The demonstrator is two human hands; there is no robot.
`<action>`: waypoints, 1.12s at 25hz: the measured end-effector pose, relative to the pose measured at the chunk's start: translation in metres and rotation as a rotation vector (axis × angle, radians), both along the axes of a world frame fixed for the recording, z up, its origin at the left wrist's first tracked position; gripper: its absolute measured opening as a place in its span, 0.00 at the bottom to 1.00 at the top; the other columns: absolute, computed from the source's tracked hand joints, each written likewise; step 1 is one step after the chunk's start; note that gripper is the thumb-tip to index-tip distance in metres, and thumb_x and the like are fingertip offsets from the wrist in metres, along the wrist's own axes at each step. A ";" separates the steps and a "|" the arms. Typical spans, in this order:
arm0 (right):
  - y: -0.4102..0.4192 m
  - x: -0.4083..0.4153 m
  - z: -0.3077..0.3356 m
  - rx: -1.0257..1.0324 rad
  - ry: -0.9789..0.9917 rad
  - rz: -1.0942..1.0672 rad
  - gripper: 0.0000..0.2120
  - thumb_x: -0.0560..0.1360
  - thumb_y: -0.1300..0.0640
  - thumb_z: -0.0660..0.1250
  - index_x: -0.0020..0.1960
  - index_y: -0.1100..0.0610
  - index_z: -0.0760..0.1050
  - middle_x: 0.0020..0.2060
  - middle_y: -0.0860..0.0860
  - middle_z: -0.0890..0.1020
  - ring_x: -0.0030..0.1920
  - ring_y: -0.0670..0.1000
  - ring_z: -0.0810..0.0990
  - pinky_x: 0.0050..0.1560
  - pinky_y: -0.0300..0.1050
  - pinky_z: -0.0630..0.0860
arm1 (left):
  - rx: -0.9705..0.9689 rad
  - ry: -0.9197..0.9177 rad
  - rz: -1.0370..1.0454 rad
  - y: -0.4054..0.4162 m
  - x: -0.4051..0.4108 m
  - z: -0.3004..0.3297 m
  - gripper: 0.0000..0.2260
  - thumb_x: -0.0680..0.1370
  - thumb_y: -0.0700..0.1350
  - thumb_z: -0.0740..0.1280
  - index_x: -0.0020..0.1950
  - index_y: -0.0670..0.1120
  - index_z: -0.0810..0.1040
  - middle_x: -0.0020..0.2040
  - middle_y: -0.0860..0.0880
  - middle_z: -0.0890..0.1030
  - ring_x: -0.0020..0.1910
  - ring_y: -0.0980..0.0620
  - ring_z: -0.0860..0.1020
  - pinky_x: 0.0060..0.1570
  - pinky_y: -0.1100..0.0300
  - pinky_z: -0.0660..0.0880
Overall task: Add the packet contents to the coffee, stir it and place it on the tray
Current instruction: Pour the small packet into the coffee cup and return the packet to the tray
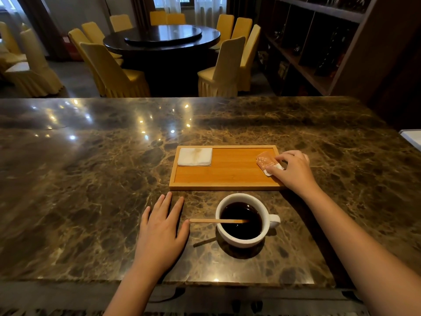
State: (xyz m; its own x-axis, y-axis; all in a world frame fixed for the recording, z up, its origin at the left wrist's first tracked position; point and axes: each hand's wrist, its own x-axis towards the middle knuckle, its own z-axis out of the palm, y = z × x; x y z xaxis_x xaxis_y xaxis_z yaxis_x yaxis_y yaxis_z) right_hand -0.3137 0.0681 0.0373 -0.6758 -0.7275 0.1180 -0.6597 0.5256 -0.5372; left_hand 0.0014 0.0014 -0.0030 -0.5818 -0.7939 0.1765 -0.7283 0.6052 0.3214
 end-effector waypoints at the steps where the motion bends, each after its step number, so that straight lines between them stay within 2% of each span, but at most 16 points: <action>1: 0.001 0.000 -0.001 -0.012 -0.014 -0.002 0.22 0.69 0.49 0.71 0.58 0.60 0.75 0.61 0.59 0.73 0.65 0.58 0.64 0.62 0.51 0.64 | -0.002 -0.003 0.000 0.000 0.000 0.000 0.29 0.72 0.62 0.43 0.72 0.53 0.56 0.74 0.48 0.54 0.70 0.56 0.45 0.69 0.49 0.44; 7: 0.015 0.004 -0.005 -0.212 -0.130 -0.041 0.11 0.69 0.56 0.72 0.50 0.57 0.78 0.58 0.57 0.75 0.62 0.56 0.67 0.56 0.46 0.64 | -0.001 0.011 -0.003 0.000 0.000 0.000 0.30 0.72 0.62 0.44 0.72 0.53 0.56 0.74 0.48 0.54 0.70 0.56 0.45 0.69 0.49 0.44; 8: 0.019 0.005 -0.005 -0.262 -0.171 -0.062 0.09 0.70 0.57 0.71 0.49 0.56 0.78 0.57 0.58 0.77 0.60 0.56 0.69 0.55 0.47 0.66 | -0.003 0.013 -0.005 0.000 0.000 0.000 0.29 0.72 0.62 0.44 0.72 0.53 0.56 0.74 0.48 0.54 0.70 0.56 0.46 0.69 0.49 0.45; 10: 0.025 0.012 -0.001 -0.377 -0.310 -0.073 0.04 0.72 0.60 0.69 0.47 0.55 0.78 0.53 0.58 0.80 0.51 0.53 0.76 0.47 0.44 0.74 | -0.005 0.016 -0.005 0.000 0.000 0.000 0.29 0.72 0.62 0.44 0.72 0.53 0.57 0.74 0.47 0.55 0.70 0.56 0.46 0.69 0.49 0.45; 14: 0.040 0.028 0.015 -0.582 -0.594 -0.041 0.06 0.75 0.62 0.65 0.44 0.52 0.76 0.45 0.54 0.83 0.39 0.47 0.83 0.36 0.42 0.80 | -0.011 0.004 -0.003 -0.001 0.000 -0.001 0.29 0.72 0.62 0.44 0.72 0.53 0.57 0.74 0.47 0.55 0.70 0.56 0.46 0.69 0.48 0.46; 17: 0.051 0.041 0.023 -0.619 -0.717 0.050 0.04 0.75 0.65 0.64 0.47 0.58 0.75 0.46 0.55 0.82 0.40 0.48 0.84 0.35 0.38 0.81 | -0.009 0.006 -0.003 -0.002 0.000 -0.001 0.29 0.72 0.62 0.44 0.72 0.53 0.57 0.74 0.47 0.55 0.70 0.56 0.47 0.69 0.48 0.45; 22: 0.062 0.059 0.040 -0.494 -0.546 0.325 0.11 0.72 0.71 0.65 0.43 0.55 0.78 0.42 0.55 0.81 0.40 0.45 0.82 0.37 0.37 0.80 | -0.008 -0.001 -0.012 -0.002 0.000 -0.002 0.30 0.72 0.62 0.43 0.72 0.53 0.56 0.74 0.48 0.54 0.70 0.55 0.46 0.70 0.48 0.46; 26: 0.064 0.062 0.047 -0.345 -0.291 0.449 0.09 0.71 0.68 0.68 0.44 0.55 0.79 0.42 0.49 0.82 0.46 0.48 0.81 0.45 0.40 0.79 | -0.006 -0.002 -0.014 -0.002 0.000 -0.002 0.30 0.72 0.62 0.43 0.72 0.53 0.56 0.74 0.47 0.54 0.71 0.55 0.46 0.70 0.47 0.46; 28: 0.065 0.063 0.049 -0.306 -0.201 0.485 0.09 0.70 0.67 0.69 0.44 0.55 0.79 0.42 0.46 0.82 0.47 0.47 0.80 0.45 0.38 0.78 | -0.005 -0.001 -0.013 -0.002 0.001 -0.002 0.30 0.72 0.62 0.43 0.72 0.53 0.56 0.74 0.47 0.54 0.71 0.54 0.47 0.70 0.47 0.46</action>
State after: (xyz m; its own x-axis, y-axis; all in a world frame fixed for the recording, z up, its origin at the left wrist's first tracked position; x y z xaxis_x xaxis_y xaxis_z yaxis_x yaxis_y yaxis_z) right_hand -0.2507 0.1329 0.0862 -0.3061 -0.9115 0.2748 -0.6555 -0.0075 -0.7552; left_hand 0.0019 -0.0010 -0.0051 -0.5925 -0.7853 0.1795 -0.7206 0.6163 0.3176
